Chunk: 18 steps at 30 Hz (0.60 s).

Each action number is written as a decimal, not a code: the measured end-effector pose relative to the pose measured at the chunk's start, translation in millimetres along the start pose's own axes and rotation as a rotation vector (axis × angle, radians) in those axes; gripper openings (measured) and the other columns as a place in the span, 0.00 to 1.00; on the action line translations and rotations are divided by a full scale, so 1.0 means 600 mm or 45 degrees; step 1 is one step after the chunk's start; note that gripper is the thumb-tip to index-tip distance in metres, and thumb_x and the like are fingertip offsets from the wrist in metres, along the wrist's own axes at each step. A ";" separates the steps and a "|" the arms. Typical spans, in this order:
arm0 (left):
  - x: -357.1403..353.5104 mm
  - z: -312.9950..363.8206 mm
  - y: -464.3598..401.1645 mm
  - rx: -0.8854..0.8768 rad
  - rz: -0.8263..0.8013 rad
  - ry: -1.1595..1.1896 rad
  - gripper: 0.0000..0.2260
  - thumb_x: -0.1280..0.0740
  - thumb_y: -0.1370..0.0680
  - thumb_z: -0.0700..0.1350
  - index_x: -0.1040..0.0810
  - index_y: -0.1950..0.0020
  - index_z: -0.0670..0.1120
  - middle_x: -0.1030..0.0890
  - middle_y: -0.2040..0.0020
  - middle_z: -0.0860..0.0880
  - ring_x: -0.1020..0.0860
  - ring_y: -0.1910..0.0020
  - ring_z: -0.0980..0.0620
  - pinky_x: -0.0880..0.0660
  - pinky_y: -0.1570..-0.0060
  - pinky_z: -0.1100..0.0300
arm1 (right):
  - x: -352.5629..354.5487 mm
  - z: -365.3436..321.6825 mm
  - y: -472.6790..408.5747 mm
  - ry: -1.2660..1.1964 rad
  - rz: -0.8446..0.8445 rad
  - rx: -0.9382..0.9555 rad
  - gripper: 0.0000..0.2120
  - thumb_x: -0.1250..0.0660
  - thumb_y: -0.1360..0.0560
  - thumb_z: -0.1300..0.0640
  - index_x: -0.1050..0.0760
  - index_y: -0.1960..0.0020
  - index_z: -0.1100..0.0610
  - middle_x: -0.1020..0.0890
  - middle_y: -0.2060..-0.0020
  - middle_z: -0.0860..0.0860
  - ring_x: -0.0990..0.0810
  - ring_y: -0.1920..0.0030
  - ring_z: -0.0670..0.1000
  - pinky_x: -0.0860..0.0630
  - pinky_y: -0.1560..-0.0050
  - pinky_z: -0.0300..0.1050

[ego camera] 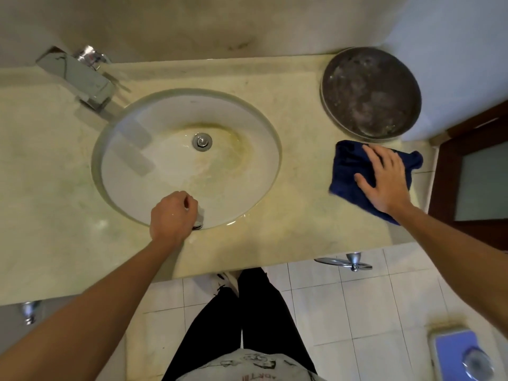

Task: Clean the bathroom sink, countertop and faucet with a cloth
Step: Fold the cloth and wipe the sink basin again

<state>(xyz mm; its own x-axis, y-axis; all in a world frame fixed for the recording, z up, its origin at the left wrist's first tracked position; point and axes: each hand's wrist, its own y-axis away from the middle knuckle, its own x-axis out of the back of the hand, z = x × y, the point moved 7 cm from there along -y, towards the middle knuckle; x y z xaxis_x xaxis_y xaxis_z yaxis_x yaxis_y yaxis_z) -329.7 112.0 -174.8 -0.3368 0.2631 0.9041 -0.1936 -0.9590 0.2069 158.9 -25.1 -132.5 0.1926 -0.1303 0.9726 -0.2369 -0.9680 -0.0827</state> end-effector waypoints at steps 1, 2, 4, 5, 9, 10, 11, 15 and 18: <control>0.000 0.000 -0.001 -0.004 0.004 -0.002 0.14 0.41 0.18 0.49 0.23 0.60 0.47 0.21 0.63 0.49 0.24 0.65 0.47 0.26 0.63 0.52 | 0.004 0.014 0.003 0.005 -0.004 -0.034 0.31 0.41 0.20 0.43 0.40 0.21 0.55 0.33 0.26 0.57 0.35 0.27 0.62 0.41 0.24 0.60; 0.000 0.000 -0.001 -0.005 0.007 0.000 0.14 0.41 0.18 0.49 0.23 0.60 0.47 0.21 0.63 0.49 0.24 0.65 0.47 0.26 0.63 0.52 | 0.006 0.022 0.007 0.009 -0.001 -0.073 0.31 0.41 0.20 0.43 0.40 0.21 0.54 0.33 0.26 0.56 0.35 0.27 0.62 0.41 0.25 0.59; 0.000 0.001 -0.001 -0.005 0.009 0.009 0.13 0.40 0.19 0.49 0.23 0.60 0.46 0.21 0.63 0.49 0.24 0.64 0.46 0.26 0.63 0.52 | 0.006 0.027 0.024 0.014 0.037 -0.180 0.31 0.41 0.20 0.43 0.40 0.21 0.54 0.34 0.26 0.55 0.36 0.27 0.61 0.41 0.25 0.59; 0.000 0.002 -0.001 -0.003 0.006 0.009 0.13 0.41 0.19 0.49 0.22 0.59 0.46 0.21 0.63 0.49 0.24 0.64 0.46 0.25 0.62 0.52 | 0.004 0.025 0.038 0.020 0.066 -0.245 0.31 0.41 0.20 0.43 0.41 0.20 0.53 0.33 0.26 0.55 0.36 0.27 0.61 0.42 0.24 0.58; 0.003 0.008 0.001 0.001 0.000 0.014 0.14 0.42 0.19 0.48 0.24 0.61 0.45 0.22 0.64 0.48 0.24 0.66 0.44 0.26 0.63 0.51 | -0.011 -0.009 0.102 0.077 0.180 -0.583 0.30 0.42 0.19 0.43 0.42 0.20 0.52 0.34 0.25 0.56 0.37 0.25 0.61 0.46 0.22 0.60; 0.004 0.010 0.003 0.003 0.005 0.013 0.14 0.42 0.19 0.48 0.24 0.61 0.45 0.22 0.65 0.48 0.24 0.66 0.43 0.28 0.64 0.52 | -0.015 -0.024 0.112 0.092 0.200 -0.681 0.31 0.42 0.19 0.42 0.42 0.20 0.52 0.34 0.25 0.57 0.37 0.25 0.62 0.46 0.22 0.61; 0.005 0.011 0.004 0.007 0.009 0.013 0.14 0.42 0.19 0.48 0.25 0.61 0.45 0.23 0.65 0.48 0.25 0.66 0.43 0.29 0.65 0.52 | -0.020 -0.044 0.120 0.110 0.218 -0.770 0.31 0.43 0.19 0.42 0.42 0.20 0.53 0.34 0.24 0.57 0.37 0.25 0.62 0.47 0.22 0.61; 0.006 0.011 0.003 0.016 -0.001 -0.007 0.15 0.43 0.18 0.47 0.24 0.60 0.42 0.22 0.63 0.46 0.25 0.66 0.42 0.28 0.64 0.51 | -0.048 -0.158 0.117 0.161 0.225 -0.902 0.33 0.43 0.20 0.41 0.42 0.20 0.54 0.34 0.24 0.57 0.37 0.25 0.62 0.47 0.22 0.62; 0.007 0.010 0.003 0.015 -0.011 0.005 0.15 0.43 0.18 0.47 0.23 0.59 0.42 0.21 0.63 0.45 0.24 0.66 0.42 0.25 0.63 0.49 | -0.074 -0.236 0.082 0.159 0.200 -0.822 0.33 0.44 0.21 0.40 0.41 0.20 0.53 0.33 0.25 0.57 0.36 0.25 0.62 0.48 0.22 0.61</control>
<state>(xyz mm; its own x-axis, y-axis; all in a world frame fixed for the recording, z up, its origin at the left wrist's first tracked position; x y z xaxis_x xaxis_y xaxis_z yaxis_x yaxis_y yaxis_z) -326.0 110.5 -168.2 -0.3392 0.2715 0.9007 -0.1858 -0.9579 0.2187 3.9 -36.2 -149.0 0.0068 -0.1956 0.9807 -0.7822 -0.6120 -0.1166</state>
